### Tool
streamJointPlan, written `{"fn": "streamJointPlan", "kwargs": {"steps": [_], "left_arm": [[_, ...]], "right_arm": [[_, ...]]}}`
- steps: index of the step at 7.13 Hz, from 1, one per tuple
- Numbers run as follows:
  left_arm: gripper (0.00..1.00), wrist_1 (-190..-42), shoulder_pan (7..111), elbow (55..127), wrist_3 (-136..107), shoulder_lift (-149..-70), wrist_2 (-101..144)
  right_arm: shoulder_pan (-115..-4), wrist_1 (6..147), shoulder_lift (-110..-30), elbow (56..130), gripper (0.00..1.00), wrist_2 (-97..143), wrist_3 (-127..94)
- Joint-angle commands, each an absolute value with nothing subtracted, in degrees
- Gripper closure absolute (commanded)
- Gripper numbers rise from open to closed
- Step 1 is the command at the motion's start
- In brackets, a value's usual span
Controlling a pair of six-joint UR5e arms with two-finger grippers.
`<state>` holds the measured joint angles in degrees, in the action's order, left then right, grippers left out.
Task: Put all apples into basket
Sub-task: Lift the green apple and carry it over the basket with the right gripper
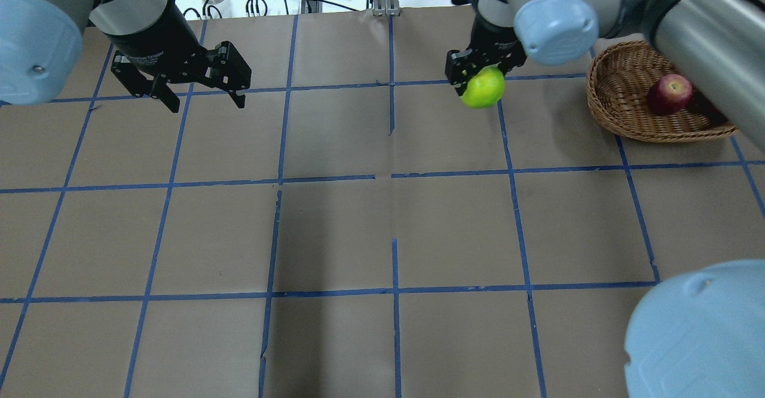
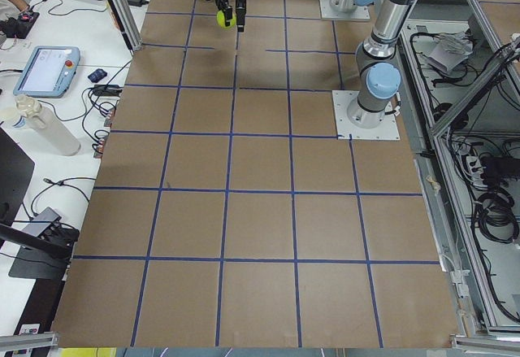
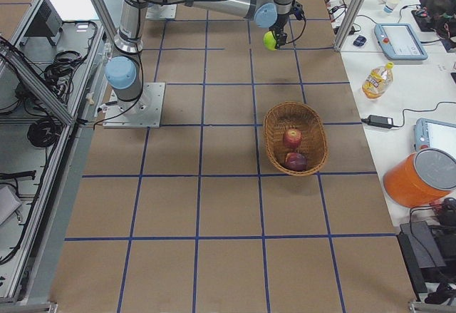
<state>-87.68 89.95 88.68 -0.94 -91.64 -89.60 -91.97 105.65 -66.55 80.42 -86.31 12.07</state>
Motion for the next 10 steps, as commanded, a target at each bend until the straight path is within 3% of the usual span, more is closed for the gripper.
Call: {"fn": "streamJointPlan", "kwargs": {"steps": [1, 4, 9, 10], "left_arm": [[0.0, -87.6, 89.9, 88.6, -1.0, -91.7, -89.6], [0.0, -87.6, 89.9, 88.5, -1.1, -91.8, -89.5], [0.0, -87.5, 89.9, 88.4, -1.0, -91.9, -89.7], [0.0, -87.5, 89.8, 88.4, -1.0, -91.9, -89.7]], "right_arm": [[-82.2, 104.3, -66.7, 78.2, 1.0, -87.7, 13.0], [-71.3, 105.7, -62.4, 78.1, 1.0, -89.6, 22.2], [-70.0, 110.3, -57.3, 79.4, 0.98, -91.6, 22.4], [-70.0, 110.4, -56.9, 79.1, 0.85, -94.5, 22.3]]}}
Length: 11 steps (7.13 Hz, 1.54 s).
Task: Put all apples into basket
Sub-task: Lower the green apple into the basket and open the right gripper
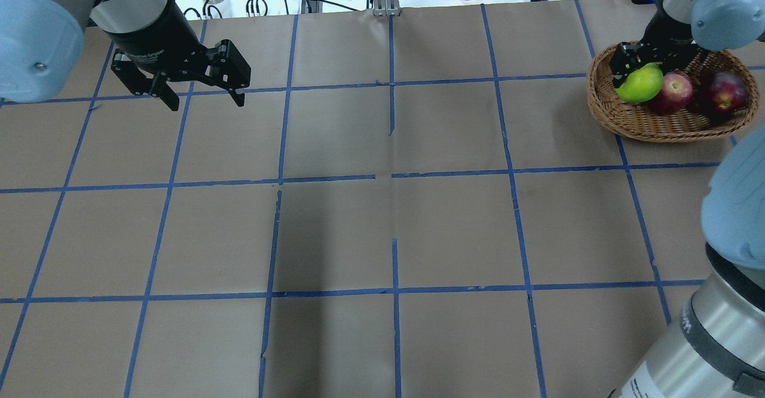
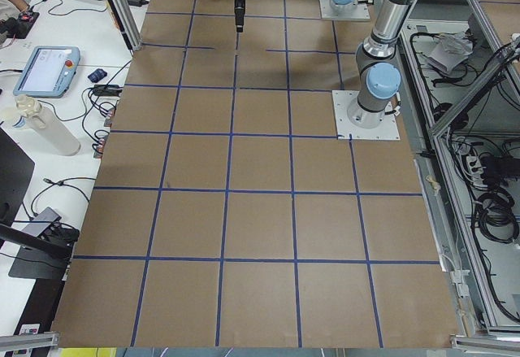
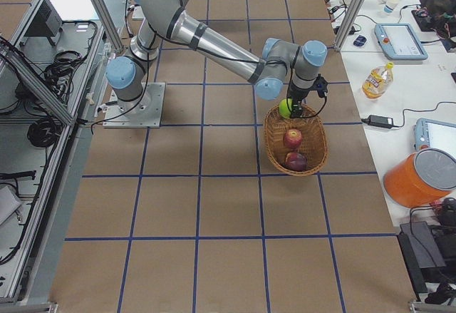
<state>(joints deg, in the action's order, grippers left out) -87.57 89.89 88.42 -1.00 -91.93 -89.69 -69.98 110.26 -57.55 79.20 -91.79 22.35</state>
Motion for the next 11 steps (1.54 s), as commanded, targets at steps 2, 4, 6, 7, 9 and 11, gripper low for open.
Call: {"fn": "streamJointPlan", "kwargs": {"steps": [2, 4, 6, 7, 9, 11], "left_arm": [[0.0, -87.5, 89.8, 88.4, -1.0, -91.9, -89.7], [0.0, -87.5, 89.9, 88.6, -1.0, -91.8, -89.7], [0.0, -87.5, 89.9, 88.6, -1.0, -91.8, -89.7], [0.0, -87.5, 89.9, 88.5, -1.0, -91.9, -89.7], [0.0, -87.5, 89.8, 88.5, -1.0, -91.8, -89.7], [0.0, -87.5, 89.9, 88.5, -1.0, -91.9, -89.7]], "right_arm": [[-70.0, 110.6, -56.5, 79.2, 0.0, -93.8, 21.9], [-70.0, 109.6, -56.9, 79.2, 0.0, -94.7, 21.9], [-70.1, 102.4, -60.5, 77.8, 0.0, -94.3, 21.6], [-70.7, 97.1, -65.3, 77.9, 0.0, -94.0, 20.2], [-74.9, 87.4, -72.0, 78.4, 0.0, -92.7, 10.3], [-82.2, 83.0, -75.9, 78.6, 0.0, -88.0, -3.8]]}}
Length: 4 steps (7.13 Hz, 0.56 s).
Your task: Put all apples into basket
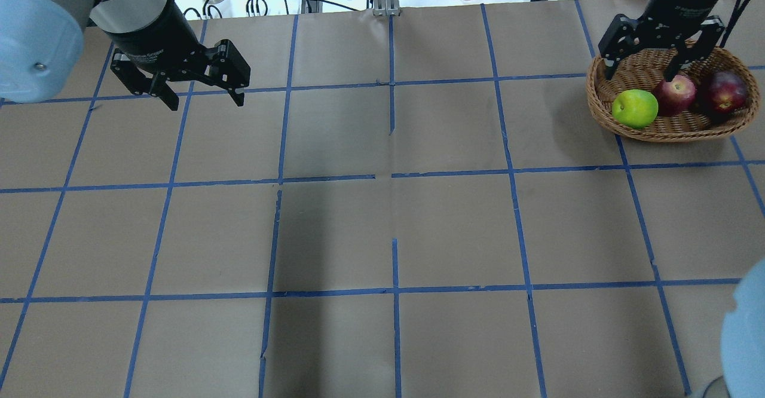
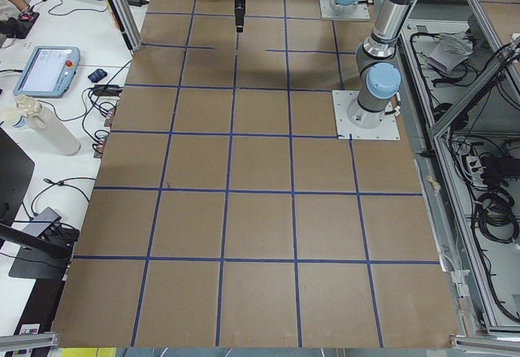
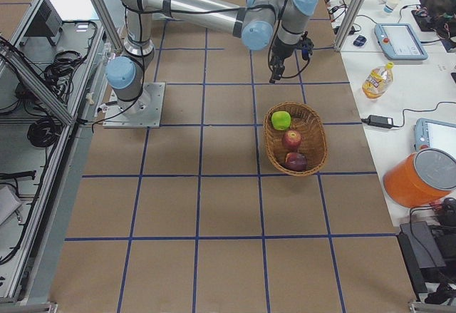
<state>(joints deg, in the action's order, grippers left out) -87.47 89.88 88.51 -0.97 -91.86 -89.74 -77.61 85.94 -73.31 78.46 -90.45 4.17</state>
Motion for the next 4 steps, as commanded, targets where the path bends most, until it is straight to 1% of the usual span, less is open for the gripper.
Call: {"fn": "streamJointPlan", "kwargs": {"steps": [1, 2, 4], "left_arm": [[0.0, -87.5, 89.9, 88.5, -1.0, -91.9, -89.7], [0.0, -87.5, 89.9, 88.5, -1.0, -91.9, -89.7], [0.0, -87.5, 89.9, 88.5, -1.0, -91.9, -89.7]], "right_arm": [[-86.7, 82.4, -78.1, 79.0, 0.0, -88.2, -4.4], [-89.6, 80.3, -80.8, 81.2, 0.0, -88.1, -5.4], [-90.0, 81.3, -89.2, 89.3, 0.0, -88.1, -5.5]]}}
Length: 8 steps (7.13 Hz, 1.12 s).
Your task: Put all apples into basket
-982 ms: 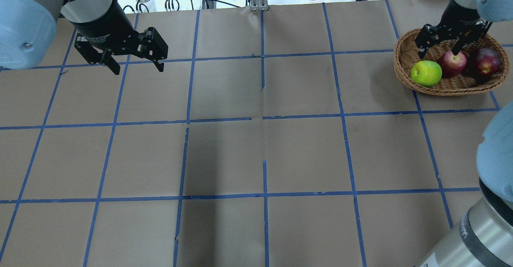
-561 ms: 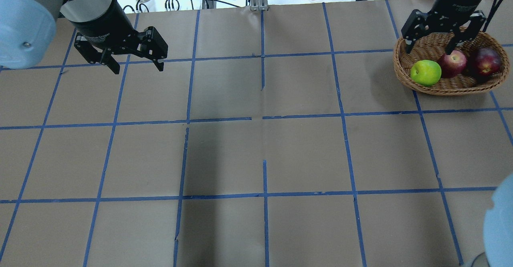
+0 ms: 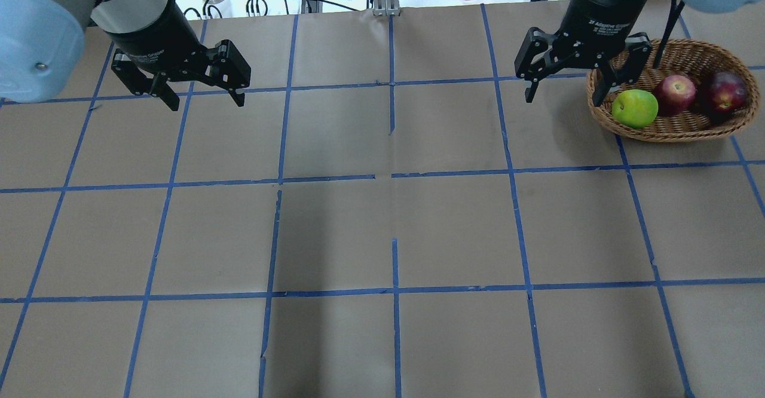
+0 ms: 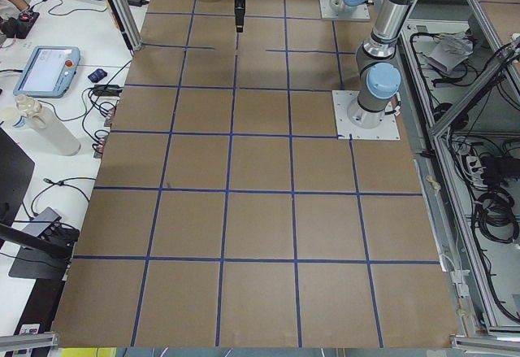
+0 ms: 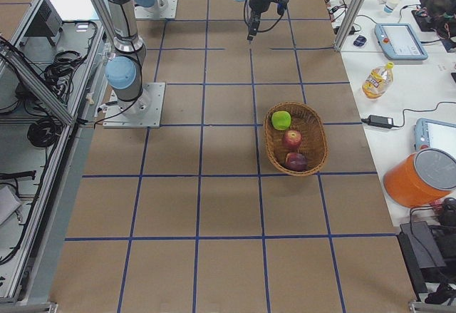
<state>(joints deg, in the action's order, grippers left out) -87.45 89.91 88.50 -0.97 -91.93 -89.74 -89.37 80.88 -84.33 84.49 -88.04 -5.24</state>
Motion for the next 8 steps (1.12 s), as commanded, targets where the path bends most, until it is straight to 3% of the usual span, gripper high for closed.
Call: {"fn": "streamJointPlan", "kwargs": {"steps": [1, 4, 8], "left_arm": [[0.0, -87.5, 89.9, 88.6, -1.0, -91.8, -89.7], [0.0, -87.5, 89.9, 88.6, -1.0, -91.8, -89.7], [0.0, -87.5, 89.9, 88.6, -1.0, -91.8, -89.7]], "right_arm": [[-89.9, 81.5, -91.8, 91.8, 0.0, -88.8, -5.6], [-89.9, 81.8, -96.7, 93.2, 0.0, -88.3, -5.4], [-89.7, 87.5, -95.4, 93.4, 0.0, -88.0, -0.8]]}}
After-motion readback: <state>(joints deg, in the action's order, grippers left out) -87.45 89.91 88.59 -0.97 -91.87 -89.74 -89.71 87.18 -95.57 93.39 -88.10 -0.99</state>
